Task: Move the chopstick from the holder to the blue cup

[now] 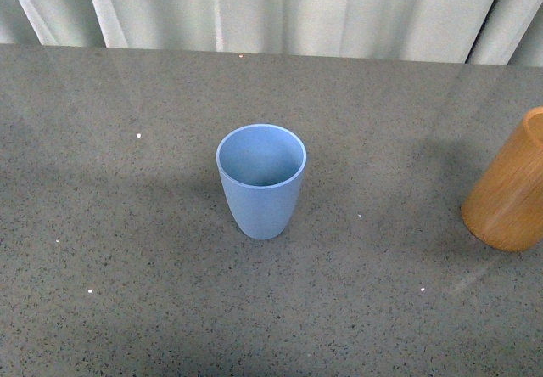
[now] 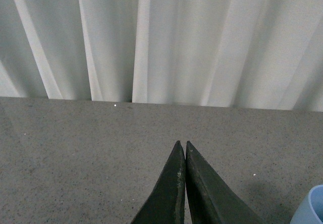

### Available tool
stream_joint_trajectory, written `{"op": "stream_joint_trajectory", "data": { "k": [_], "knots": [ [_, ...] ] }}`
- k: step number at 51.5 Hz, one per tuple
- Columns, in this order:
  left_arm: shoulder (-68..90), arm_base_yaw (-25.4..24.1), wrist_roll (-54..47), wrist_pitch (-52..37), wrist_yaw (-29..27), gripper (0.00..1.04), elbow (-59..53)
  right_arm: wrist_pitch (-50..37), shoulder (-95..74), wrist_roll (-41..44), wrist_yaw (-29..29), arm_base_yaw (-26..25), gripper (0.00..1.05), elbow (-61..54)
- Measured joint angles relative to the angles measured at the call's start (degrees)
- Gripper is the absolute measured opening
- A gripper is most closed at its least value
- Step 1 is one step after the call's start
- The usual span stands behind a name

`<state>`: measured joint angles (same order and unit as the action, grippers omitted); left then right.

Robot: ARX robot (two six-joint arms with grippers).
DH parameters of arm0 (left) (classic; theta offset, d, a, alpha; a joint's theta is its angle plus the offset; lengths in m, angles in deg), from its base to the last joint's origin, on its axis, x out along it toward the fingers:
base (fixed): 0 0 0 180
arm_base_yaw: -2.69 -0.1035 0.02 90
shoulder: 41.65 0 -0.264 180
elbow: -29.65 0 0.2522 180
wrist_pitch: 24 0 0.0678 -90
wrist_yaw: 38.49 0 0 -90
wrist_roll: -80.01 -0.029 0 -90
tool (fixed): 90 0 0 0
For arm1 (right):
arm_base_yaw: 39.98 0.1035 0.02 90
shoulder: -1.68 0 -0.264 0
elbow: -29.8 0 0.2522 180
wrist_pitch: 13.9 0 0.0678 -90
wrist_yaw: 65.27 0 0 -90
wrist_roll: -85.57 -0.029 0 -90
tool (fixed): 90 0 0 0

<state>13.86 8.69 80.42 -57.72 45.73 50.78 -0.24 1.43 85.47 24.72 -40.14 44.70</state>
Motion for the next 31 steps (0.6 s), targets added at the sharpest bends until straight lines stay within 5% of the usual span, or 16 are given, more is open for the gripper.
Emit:
{"op": "stream_joint_trajectory", "data": {
  "k": [9, 31],
  "knots": [
    [-7.4, -4.7, 0.0, 4.0, 5.5, 0.04, -3.5, 0.0, 0.0, 0.0, 0.0, 0.0, 0.95, 0.0],
    [-21.8, -5.9, 0.0, 14.3, 5.7, 0.04, -6.3, 0.0, 0.0, 0.0, 0.0, 0.0, 0.95, 0.0]
  ]
}}
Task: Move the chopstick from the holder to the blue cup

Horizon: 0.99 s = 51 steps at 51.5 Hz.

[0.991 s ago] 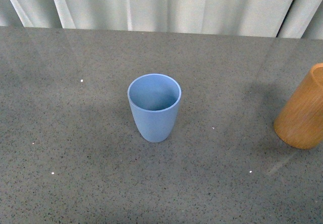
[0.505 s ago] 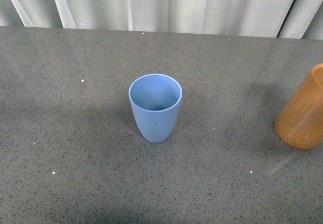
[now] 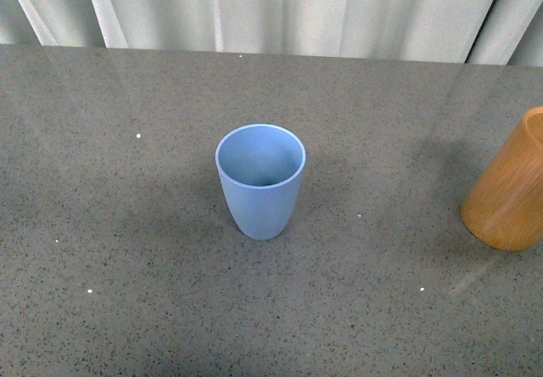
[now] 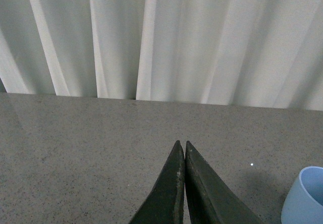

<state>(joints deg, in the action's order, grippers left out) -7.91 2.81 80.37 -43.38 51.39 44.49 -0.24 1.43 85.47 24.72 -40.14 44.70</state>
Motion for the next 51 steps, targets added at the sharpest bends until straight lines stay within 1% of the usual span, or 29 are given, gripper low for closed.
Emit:
{"op": "stream_joint_trajectory", "data": {
  "k": [6, 18, 38, 51],
  "knots": [
    [-4.9, 0.0, 0.0, 4.6, 0.0, 0.04, 0.0, 0.0, 0.0, 0.0, 0.0, 0.0, 0.95, 0.0],
    [-11.0, 0.0, 0.0, 10.4, 0.0, 0.04, 0.0, 0.0, 0.0, 0.0, 0.0, 0.0, 0.95, 0.0],
    [-19.7, 0.0, 0.0, 18.9, 0.0, 0.04, 0.0, 0.0, 0.0, 0.0, 0.0, 0.0, 0.95, 0.0],
    [-23.0, 0.0, 0.0, 22.1, 0.0, 0.04, 0.0, 0.0, 0.0, 0.0, 0.0, 0.0, 0.95, 0.0]
  ]
}}
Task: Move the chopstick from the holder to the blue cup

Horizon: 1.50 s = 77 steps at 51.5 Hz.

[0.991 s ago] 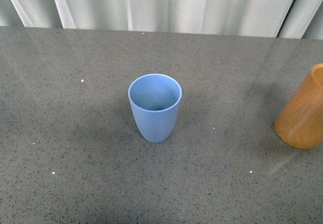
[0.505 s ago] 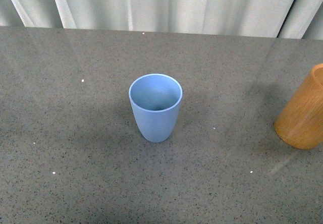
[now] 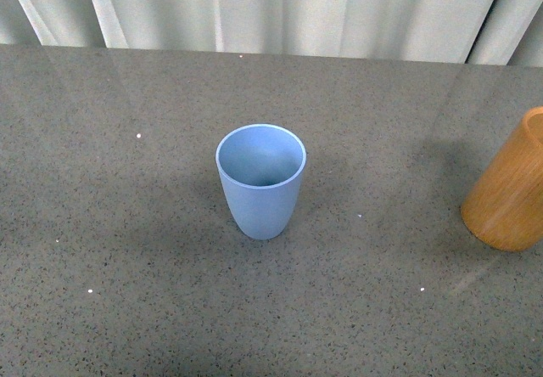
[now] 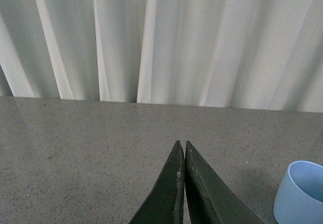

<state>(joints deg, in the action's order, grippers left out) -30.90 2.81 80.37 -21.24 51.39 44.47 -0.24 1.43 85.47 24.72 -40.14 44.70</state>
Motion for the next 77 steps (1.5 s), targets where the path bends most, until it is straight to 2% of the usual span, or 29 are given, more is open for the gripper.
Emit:
{"op": "stream_joint_trajectory", "data": {
  "k": [4, 10, 25, 41, 42, 45, 48, 53, 56, 62, 73, 77],
  "knots": [
    [-1.3, 0.0, 0.0, 1.4, 0.0, 0.04, 0.0, 0.0, 0.0, 0.0, 0.0, 0.0, 0.95, 0.0],
    [-9.0, 0.0, 0.0, 10.5, 0.0, 0.04, 0.0, 0.0, 0.0, 0.0, 0.0, 0.0, 0.95, 0.0],
    [-10.5, 0.0, 0.0, 11.0, 0.1, 0.05, 0.0, 0.0, 0.0, 0.0, 0.0, 0.0, 0.95, 0.0],
    [-10.6, 0.0, -0.1, 11.0, 0.1, 0.55, 0.0, 1.6, -0.8, -0.2, 1.0, 0.2, 0.95, 0.4],
    [-10.6, 0.0, -0.1, 11.0, 0.1, 0.57, 0.0, 4.9, -2.2, -0.3, 3.0, -0.1, 0.95, 1.7],
    [-10.5, 0.0, -0.1, 11.0, 0.1, 0.66, 0.0, 9.5, -7.3, -0.2, 3.5, -1.8, 0.95, 3.7],
    [-10.6, 0.0, -0.1, 11.0, 0.1, 0.75, 0.0, 9.2, -12.9, 0.4, 1.8, -5.0, 0.95, 4.1],
    [-10.6, 0.0, -0.1, 11.0, 0.1, 0.89, 0.0, 3.0, -21.2, 2.5, -2.2, -10.2, 0.95, 4.0],
    [-10.6, 0.0, -0.1, 11.0, 0.1, 0.99, 0.0, -4.1, -28.0, 3.8, -5.8, -13.4, 0.95, 4.0],
    [-10.6, 0.0, -0.1, 11.0, 0.1, 0.98, 0.0, -21.2, -44.3, 6.1, -10.3, -16.6, 0.95, 4.0],
    [-10.6, 0.0, -0.1, 11.0, 0.1, 0.98, 0.0, -44.8, -66.9, 7.9, -13.5, -16.9, 0.95, 4.0],
    [-10.6, 0.0, -0.1, 11.0, 0.1, 0.98, 0.0, -49.7, -71.6, 7.9, -13.5, -17.0, 0.95, 4.2]
  ]
}}
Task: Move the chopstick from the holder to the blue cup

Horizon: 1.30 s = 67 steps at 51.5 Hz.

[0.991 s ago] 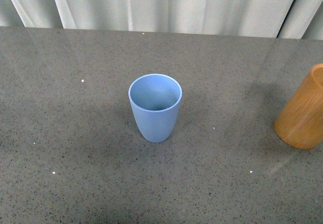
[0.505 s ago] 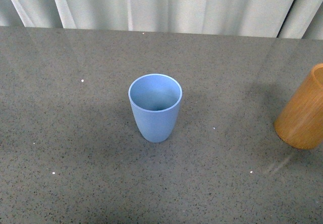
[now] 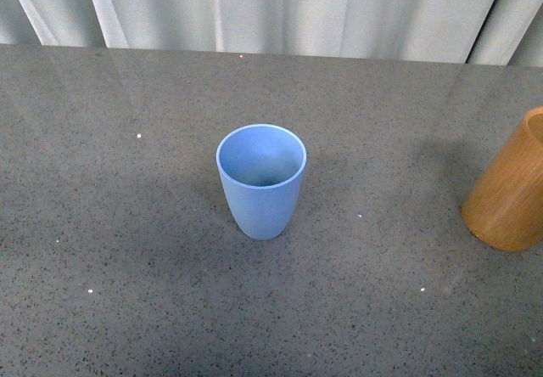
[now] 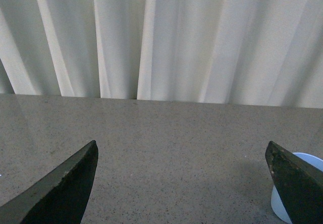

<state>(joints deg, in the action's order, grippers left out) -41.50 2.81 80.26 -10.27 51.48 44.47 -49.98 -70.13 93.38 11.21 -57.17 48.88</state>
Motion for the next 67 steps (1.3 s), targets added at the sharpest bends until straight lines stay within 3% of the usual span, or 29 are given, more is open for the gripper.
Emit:
{"op": "stream_joint_trajectory", "data": {
  "k": [11, 32, 45, 52, 58, 67],
  "knots": [
    [0.0, 0.0, 0.0, 0.0, 0.0, 0.98, 0.0, -12.1, -13.3, -0.1, -0.6, -0.3, 0.95, 2.9],
    [0.0, 0.0, 0.0, 0.0, 0.0, 0.98, 0.0, -17.8, -24.1, -0.5, 1.9, 5.2, 0.95, 9.9],
    [0.0, 0.0, 0.0, 0.0, 0.0, 0.98, 0.0, -18.1, -25.4, -1.7, 4.3, 9.6, 0.54, 11.6],
    [0.0, 0.0, 0.0, 0.0, 0.0, 0.98, 0.0, -17.2, -23.6, -2.0, 4.9, 11.9, 0.22, 11.7],
    [0.0, 0.0, 0.0, 0.0, 0.0, 0.98, 0.0, -15.8, -21.7, -2.3, 4.8, 12.0, 0.01, 11.7],
    [0.0, 0.0, 0.0, 0.0, 0.0, 0.98, 0.0, -12.2, -17.9, -2.6, 4.4, 11.2, 0.01, 12.2]
  ]
}}
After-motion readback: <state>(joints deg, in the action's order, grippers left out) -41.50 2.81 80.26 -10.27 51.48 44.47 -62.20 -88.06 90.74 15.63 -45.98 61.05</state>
